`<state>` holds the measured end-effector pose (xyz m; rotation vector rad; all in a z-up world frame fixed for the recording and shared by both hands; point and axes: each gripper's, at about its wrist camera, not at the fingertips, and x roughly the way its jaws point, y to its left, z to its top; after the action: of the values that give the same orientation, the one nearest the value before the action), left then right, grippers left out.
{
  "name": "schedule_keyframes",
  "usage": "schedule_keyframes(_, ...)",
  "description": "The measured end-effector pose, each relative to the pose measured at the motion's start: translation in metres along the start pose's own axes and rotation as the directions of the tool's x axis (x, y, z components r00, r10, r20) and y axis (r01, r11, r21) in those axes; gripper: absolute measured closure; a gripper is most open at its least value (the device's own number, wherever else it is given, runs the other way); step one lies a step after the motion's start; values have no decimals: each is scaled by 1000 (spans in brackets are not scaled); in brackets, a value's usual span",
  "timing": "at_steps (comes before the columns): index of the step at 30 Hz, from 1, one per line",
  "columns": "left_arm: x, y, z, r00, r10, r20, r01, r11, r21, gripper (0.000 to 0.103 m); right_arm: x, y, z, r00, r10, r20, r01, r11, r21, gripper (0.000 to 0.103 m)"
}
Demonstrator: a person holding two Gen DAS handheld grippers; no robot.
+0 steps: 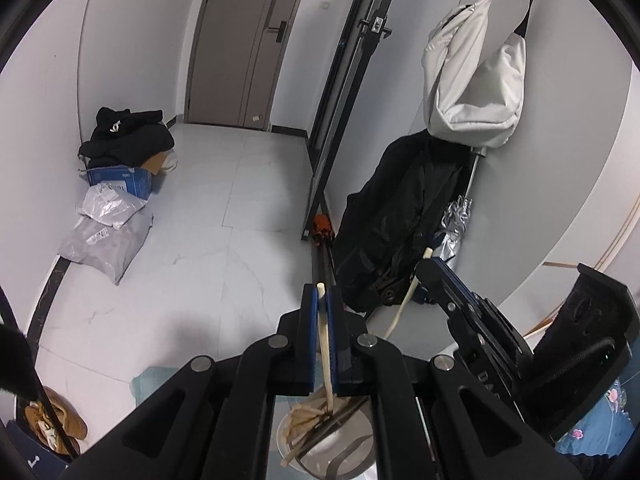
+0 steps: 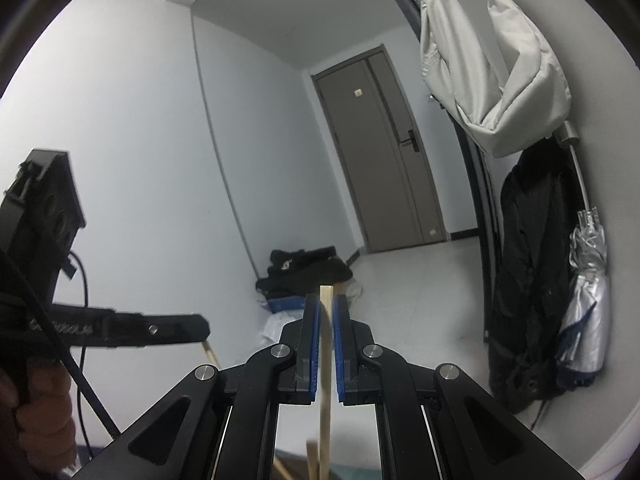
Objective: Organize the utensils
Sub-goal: 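Lower both held chopsticks into the white holder's compartment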
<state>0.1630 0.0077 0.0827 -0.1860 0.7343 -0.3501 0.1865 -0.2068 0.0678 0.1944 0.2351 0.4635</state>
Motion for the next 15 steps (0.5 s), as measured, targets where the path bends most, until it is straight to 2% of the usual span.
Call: schedule_keyframes(15,2,-9,-24,999,33,-37,-33,999,1,101,-40,16,-36,992,26,-121,-33,998,-54,97)
